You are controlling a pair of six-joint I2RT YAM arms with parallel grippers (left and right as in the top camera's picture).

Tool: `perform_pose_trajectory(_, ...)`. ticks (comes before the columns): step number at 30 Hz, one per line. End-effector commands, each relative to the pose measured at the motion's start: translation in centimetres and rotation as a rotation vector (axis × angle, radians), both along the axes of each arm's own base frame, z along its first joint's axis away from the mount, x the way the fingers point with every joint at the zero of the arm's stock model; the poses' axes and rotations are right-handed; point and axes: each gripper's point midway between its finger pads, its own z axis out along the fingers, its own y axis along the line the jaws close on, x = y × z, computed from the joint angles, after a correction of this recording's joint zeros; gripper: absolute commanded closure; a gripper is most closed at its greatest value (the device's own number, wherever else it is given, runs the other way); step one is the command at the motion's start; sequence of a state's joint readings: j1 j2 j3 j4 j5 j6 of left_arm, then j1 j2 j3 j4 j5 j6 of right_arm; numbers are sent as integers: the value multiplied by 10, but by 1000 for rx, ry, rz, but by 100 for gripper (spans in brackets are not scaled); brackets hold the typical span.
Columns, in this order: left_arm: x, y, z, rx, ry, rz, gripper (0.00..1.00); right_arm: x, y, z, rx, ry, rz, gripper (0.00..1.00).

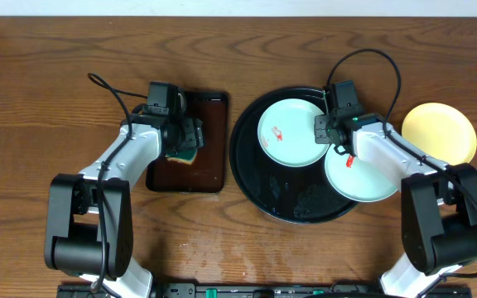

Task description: Clean dirty plates on tray and stack at the side

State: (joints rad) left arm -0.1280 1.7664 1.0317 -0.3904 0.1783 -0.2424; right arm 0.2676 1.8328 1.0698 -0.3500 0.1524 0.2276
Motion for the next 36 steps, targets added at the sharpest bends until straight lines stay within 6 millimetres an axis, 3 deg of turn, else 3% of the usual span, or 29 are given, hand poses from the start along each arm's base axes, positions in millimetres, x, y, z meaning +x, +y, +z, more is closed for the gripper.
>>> perform_pose_trajectory(1,-3,-3,-4,-5,14,-31,21,-2,-5,-5,18,14,-21,81)
perform_pose_trajectory(7,-3,-3,-4,-5,14,-31,21,-5,0,-15,67,31,-4,91)
perform_pose_trajectory(13,-3,-3,-4,-5,14,-31,21,-9,-3,-17,62,49,-10,89)
perform_pose_trajectory(16,-3,-3,-4,-5,14,-31,20,-9,-2,-17,62,50,-9,99)
perform_pose_trajectory(21,-5,-3,-5,-4,24,-30,21,-9,-2,-17,62,49,-9,99)
perform_pose_trajectory(27,-7,-3,-6,-4,29,-31,31,-9,-2,-17,62,49,-9,99)
perform_pose_trajectory(36,-11,-2,-8,-1,48,-31,30,-9,-2,-17,62,49,-9,98)
